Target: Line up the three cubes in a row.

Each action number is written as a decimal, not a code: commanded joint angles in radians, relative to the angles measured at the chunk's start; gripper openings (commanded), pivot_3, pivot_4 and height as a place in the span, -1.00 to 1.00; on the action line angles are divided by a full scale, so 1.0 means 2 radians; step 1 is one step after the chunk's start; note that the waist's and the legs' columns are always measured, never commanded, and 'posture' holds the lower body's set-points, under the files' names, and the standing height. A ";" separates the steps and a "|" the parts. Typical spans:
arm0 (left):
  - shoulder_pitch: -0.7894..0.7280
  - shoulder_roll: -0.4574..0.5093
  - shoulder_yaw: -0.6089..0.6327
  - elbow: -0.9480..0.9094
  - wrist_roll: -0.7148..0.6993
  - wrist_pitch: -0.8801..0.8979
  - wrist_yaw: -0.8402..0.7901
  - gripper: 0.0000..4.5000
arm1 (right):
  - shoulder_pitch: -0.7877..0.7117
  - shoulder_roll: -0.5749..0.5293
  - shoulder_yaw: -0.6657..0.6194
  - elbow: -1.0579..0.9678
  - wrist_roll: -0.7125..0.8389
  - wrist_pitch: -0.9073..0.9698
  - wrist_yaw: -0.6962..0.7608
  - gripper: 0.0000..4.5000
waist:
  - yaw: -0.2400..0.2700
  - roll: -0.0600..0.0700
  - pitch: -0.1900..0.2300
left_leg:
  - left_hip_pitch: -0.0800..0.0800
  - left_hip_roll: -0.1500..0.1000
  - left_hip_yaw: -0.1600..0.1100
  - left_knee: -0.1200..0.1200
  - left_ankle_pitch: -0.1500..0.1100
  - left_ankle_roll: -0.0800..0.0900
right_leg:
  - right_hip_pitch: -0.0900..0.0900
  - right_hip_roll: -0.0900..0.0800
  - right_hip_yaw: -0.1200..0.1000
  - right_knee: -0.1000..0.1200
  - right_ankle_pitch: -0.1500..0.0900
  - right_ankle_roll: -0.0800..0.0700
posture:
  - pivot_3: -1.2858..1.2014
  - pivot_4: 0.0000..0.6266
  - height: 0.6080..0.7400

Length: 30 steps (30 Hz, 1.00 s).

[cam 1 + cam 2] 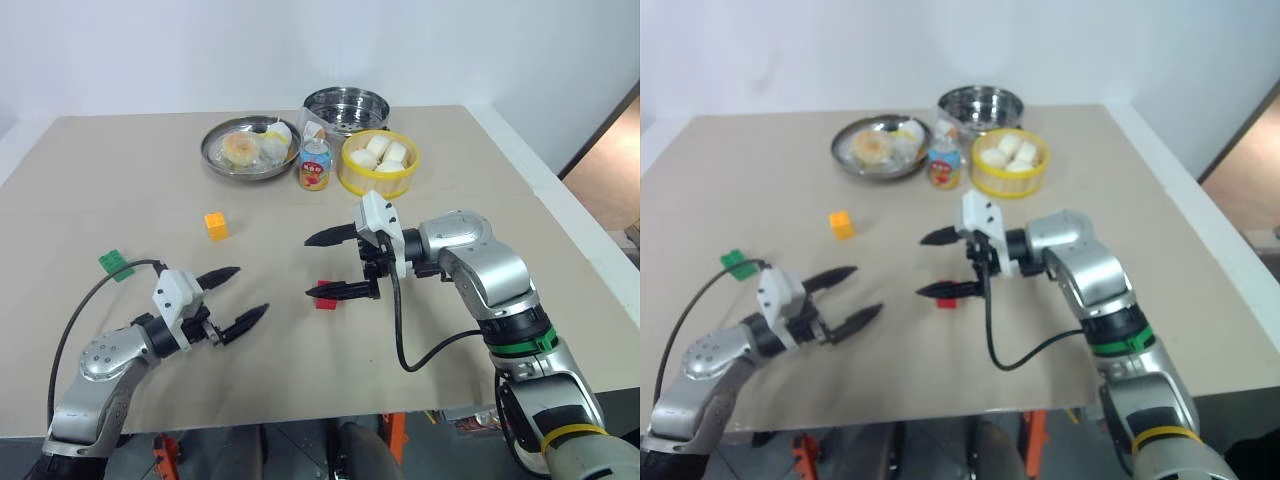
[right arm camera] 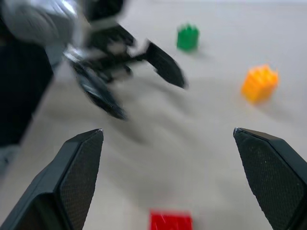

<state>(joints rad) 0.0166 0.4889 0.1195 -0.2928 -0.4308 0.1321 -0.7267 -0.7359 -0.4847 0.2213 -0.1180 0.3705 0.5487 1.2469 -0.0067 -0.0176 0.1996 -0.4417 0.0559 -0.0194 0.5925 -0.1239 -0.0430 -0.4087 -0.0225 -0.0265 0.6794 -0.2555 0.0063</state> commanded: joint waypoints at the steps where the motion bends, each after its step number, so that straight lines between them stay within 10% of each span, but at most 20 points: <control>1: 0.006 -0.017 0.068 -0.022 0.027 0.009 0.106 1.00 | 0.021 0.012 -0.016 -0.066 0.041 0.012 -0.019 1.00 | 0.000 0.000 0.000 | 0.000 0.000 0.000 0.000 0.000 0.000 | 0.000 0.000 0.000 0.000 0.000 0.000 | 0.03 -0.52 1.00; 16: 0.009 -0.135 0.149 -0.071 0.147 0.061 0.403 1.00 | 0.024 0.034 0.009 -0.032 0.021 -0.070 -0.035 1.00 | 0.002 -0.002 -0.001 | 0.000 0.000 0.001 0.003 0.000 -0.001 | 0.000 0.000 0.001 0.000 0.000 -0.002 | 0.03 -0.52 1.00; 30: -0.056 -0.188 0.138 -0.014 0.169 0.087 0.484 1.00 | 0.016 0.034 0.010 -0.006 0.015 -0.101 -0.016 1.00 | 0.003 -0.003 -0.001 | 0.000 0.000 0.002 0.003 0.000 -0.001 | 0.001 0.000 0.001 0.000 0.002 0.001 | 0.03 -0.52 1.00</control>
<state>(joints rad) -0.0823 0.1136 0.3958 -0.3146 -0.1037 0.3055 0.2239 -0.6807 -0.4205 0.2379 -0.1235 0.4043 0.3746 1.2088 0.0002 -0.0242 0.1981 -0.4417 0.0558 -0.0162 0.5989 -0.1248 -0.0444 -0.4074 -0.0223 -0.0237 0.6794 -0.2519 0.0081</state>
